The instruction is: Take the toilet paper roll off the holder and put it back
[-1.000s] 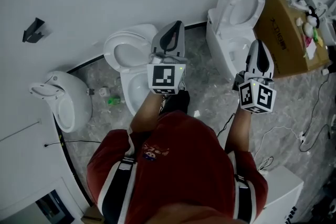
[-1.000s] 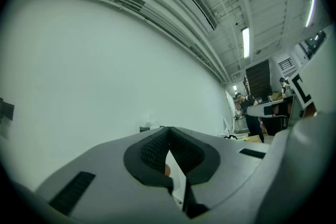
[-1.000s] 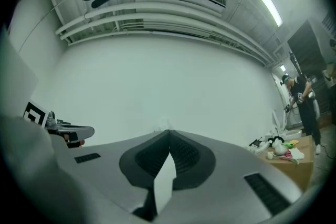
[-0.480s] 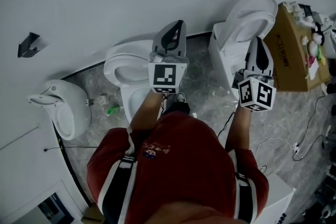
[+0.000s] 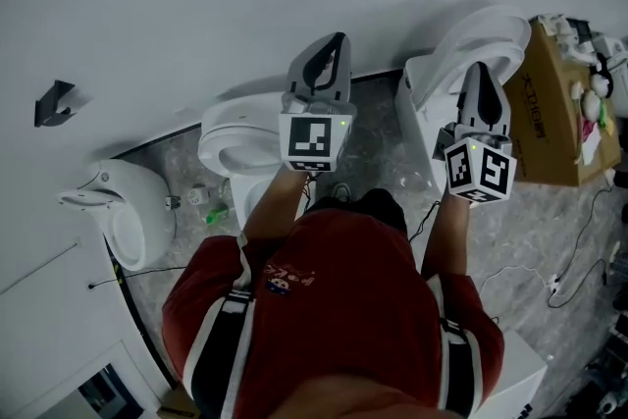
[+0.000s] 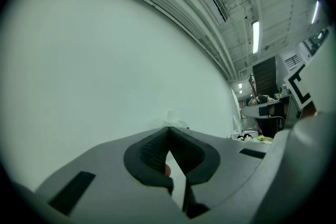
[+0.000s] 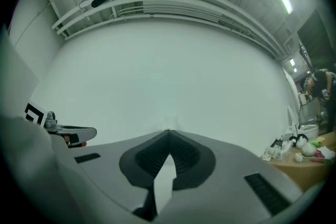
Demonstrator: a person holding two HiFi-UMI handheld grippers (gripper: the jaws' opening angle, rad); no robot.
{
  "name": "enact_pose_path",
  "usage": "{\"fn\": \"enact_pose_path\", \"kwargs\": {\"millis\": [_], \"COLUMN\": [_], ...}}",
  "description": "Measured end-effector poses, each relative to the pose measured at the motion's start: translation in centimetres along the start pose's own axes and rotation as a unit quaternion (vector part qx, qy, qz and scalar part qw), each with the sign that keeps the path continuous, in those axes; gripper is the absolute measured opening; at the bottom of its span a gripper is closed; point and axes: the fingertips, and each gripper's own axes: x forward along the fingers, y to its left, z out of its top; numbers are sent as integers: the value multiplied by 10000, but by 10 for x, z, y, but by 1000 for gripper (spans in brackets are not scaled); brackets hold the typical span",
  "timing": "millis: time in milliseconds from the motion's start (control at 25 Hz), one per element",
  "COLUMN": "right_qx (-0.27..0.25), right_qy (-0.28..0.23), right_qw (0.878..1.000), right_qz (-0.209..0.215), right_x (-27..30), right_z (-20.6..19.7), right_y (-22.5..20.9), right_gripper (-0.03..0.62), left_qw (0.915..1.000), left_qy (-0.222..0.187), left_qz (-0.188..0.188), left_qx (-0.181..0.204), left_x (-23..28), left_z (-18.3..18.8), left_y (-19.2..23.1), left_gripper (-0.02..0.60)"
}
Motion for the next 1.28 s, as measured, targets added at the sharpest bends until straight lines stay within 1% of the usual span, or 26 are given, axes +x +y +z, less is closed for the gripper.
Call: {"fn": "enact_pose_path", "kwargs": {"millis": [160, 320, 720, 1080, 1200, 1280], "right_qx": [71, 90, 137, 216, 246, 245], "right_qy": [-159, -234, -170, -37, -30, -8], "right_qw": [9998, 9995, 9983, 9955, 9936, 9915], "right_qz": [40, 172, 537, 919, 1099, 1277], "right_x": [26, 61, 161, 227, 246, 258], "right_z": [0, 1, -2, -12, -13, -13], "right_y": [-10, -19, -58, -64, -58, -52], "right_gripper": [9, 9, 11, 12, 34, 71], "left_qw": [10000, 9999, 9991, 9974, 9968, 9962], "left_qy": [-20, -35, -26, 119, 179, 206], "left_qz": [25, 114, 365, 652, 734, 806], "left_qx": [15, 72, 209, 266, 264, 275], "left_x": [25, 54, 146, 189, 197, 202], "left_z": [-5, -8, -14, -22, -25, -28], "left_y": [4, 11, 18, 31, 37, 42], "left_gripper": [18, 18, 18, 18, 18, 18]}}
